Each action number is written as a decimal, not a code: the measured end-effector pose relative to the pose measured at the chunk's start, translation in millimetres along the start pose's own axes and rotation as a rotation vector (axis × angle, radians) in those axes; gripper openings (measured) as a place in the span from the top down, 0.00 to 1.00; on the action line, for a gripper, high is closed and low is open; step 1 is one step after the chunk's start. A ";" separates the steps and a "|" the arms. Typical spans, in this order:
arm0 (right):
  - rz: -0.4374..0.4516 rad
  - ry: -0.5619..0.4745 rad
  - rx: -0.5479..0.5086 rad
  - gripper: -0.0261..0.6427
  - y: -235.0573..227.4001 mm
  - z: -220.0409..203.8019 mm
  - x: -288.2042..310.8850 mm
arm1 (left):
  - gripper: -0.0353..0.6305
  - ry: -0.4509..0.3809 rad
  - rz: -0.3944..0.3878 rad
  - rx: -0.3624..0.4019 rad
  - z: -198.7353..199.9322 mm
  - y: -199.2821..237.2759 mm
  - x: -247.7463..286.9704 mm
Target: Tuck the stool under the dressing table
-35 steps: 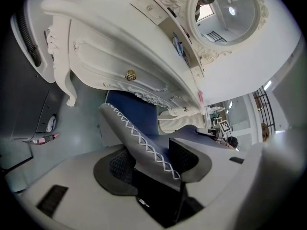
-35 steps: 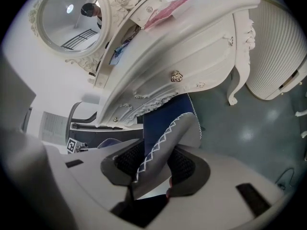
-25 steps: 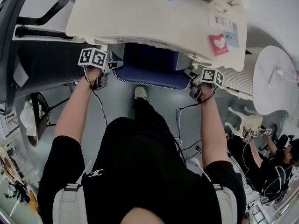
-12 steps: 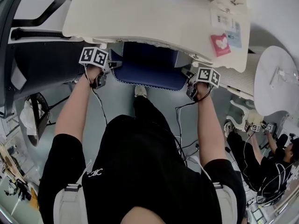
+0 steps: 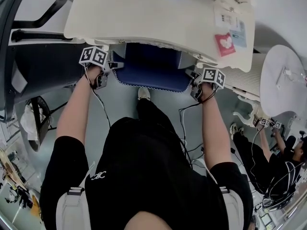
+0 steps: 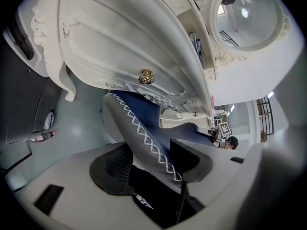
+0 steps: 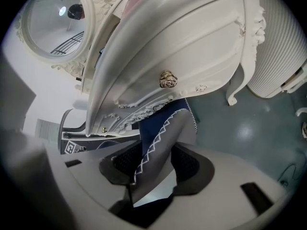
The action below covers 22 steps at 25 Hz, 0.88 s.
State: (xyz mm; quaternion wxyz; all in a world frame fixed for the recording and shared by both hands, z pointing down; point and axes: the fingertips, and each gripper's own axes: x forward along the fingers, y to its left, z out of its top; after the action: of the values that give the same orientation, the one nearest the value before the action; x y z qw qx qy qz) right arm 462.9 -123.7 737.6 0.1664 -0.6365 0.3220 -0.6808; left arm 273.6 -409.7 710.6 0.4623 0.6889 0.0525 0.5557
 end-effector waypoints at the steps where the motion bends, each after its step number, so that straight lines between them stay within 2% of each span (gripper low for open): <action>1: -0.013 -0.017 0.002 0.69 -1.5 1.2 -1.1 | 0.61 -0.004 0.009 0.000 0.2 0.4 -0.5; 3: -0.069 -0.063 -0.031 0.67 -4.2 6.3 -4.2 | 0.60 -0.006 0.050 0.021 2.1 2.0 -1.9; 6: -0.195 -0.167 -0.155 0.64 -5.0 17.9 -16.1 | 0.58 -0.004 0.154 0.092 5.5 5.0 -4.5; 8: -0.279 -0.290 -0.237 0.64 0.6 30.0 -35.5 | 0.58 -0.026 0.220 0.119 7.4 7.0 -8.0; 10: -0.322 -0.428 -0.295 0.65 14.6 42.8 -60.6 | 0.58 -0.070 0.293 0.142 9.7 8.7 -15.8; 11: -0.325 -0.482 -0.316 0.71 23.6 47.5 -72.2 | 0.58 -0.098 0.340 0.170 12.1 8.1 -22.1; 13: -0.329 -0.564 -0.363 0.89 41.8 53.4 -93.0 | 0.58 -0.172 0.427 0.262 20.7 -0.6 -39.3; 14: -0.331 -0.597 -0.396 0.93 51.3 54.1 -102.4 | 0.58 -0.218 0.442 0.307 25.5 -10.0 -48.8; 16: -0.321 -0.646 -0.479 0.95 72.5 50.7 -117.2 | 0.59 -0.323 0.404 0.357 32.3 -37.4 -68.8; 17: -0.311 -0.665 -0.523 0.95 84.1 47.8 -122.9 | 0.64 -0.387 0.383 0.365 35.2 -51.6 -81.4; 19: -0.295 -0.709 -0.611 0.95 111.6 43.2 -134.5 | 0.94 -0.522 0.388 0.390 41.0 -75.3 -110.8; 22: -0.285 -0.796 -0.726 0.95 159.2 38.2 -155.4 | 0.94 -0.663 0.454 0.489 42.9 -103.3 -146.1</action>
State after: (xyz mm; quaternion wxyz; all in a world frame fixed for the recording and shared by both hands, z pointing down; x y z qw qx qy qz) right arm 491.8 -150.8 515.4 -0.0485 -0.8983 0.3589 -0.2489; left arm 299.0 -461.6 535.9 0.1452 0.9121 -0.1204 0.3641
